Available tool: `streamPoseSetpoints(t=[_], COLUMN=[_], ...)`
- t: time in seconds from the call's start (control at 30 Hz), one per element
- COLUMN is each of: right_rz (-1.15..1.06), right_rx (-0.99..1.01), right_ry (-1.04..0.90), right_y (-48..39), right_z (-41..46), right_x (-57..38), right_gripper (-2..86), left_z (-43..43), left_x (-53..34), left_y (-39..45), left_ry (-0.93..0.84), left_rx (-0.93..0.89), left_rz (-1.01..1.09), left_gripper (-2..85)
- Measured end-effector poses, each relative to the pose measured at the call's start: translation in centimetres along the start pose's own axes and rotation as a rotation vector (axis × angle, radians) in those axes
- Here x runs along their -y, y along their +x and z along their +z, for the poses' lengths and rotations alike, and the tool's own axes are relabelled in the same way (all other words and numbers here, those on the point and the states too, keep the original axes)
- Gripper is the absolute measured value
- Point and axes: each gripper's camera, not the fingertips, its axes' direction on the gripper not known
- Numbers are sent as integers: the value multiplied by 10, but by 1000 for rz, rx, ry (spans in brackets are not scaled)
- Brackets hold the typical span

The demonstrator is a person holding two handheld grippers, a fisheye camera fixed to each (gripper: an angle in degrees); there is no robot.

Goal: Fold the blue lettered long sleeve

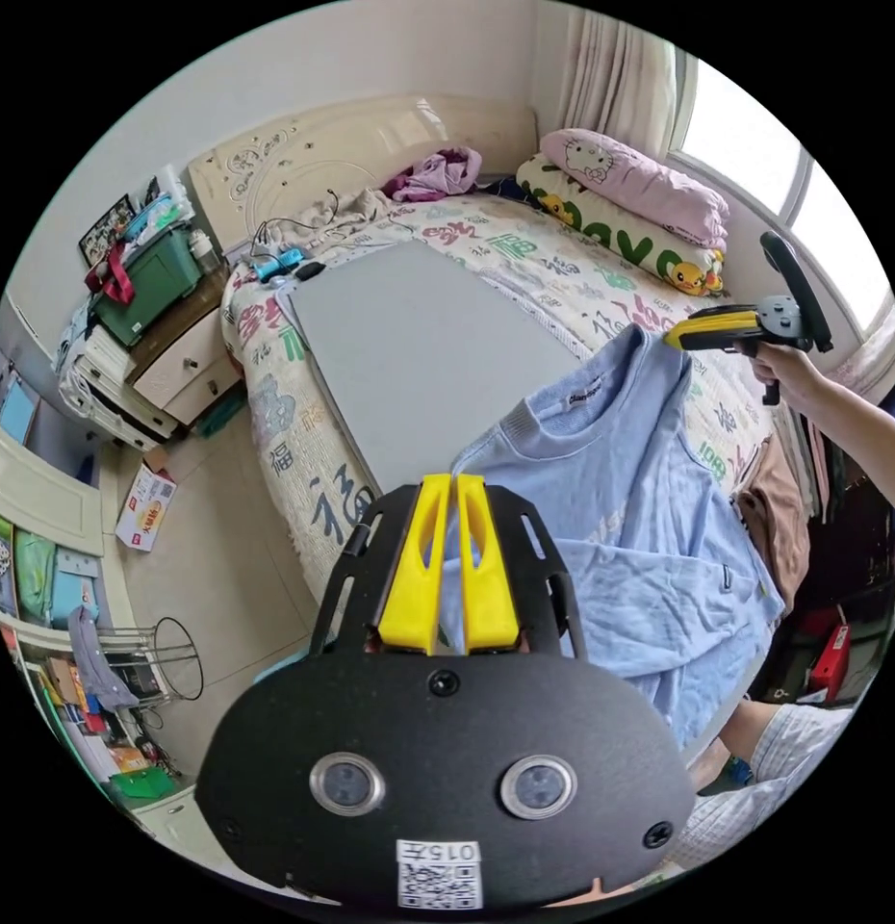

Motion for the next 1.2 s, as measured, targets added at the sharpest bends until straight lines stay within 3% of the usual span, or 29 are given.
streamPoseSetpoints(t=[0.2,0.37,0.5,0.57,0.9,1.03,1.1,1.2], right_rz=[-51,-68,52,129,399,506,578,607], right_rx=[217,345,403,427,550,569,682,705], right_ry=[14,-209,-430,-445,-428,-378,-403,-438], right_y=[0,-35,-59,-55,25,35,35,30], right_z=[-59,-59,-1,16,-1,7,31,53], right_x=[-134,-282,-373,-391,-410,-418,-417,-415], right_gripper=[-1,0,2,3,53,84,97,42], left_z=[-71,-91,-60,-37,-78,-91,-79,-58], left_x=[-113,-277,-354,-386,-396,-403,-410,-420], left_y=[41,108,143,147,109,85,78,75], left_ry=[80,-76,-227,-280,-279,-222,-235,-266], left_rx=[-171,-424,-414,-399,-402,-390,-450,-499], left_rz=[21,-106,-229,-321,-402,-581,-683,-774], left_gripper=[5,5,4,4,25,69,73,40])
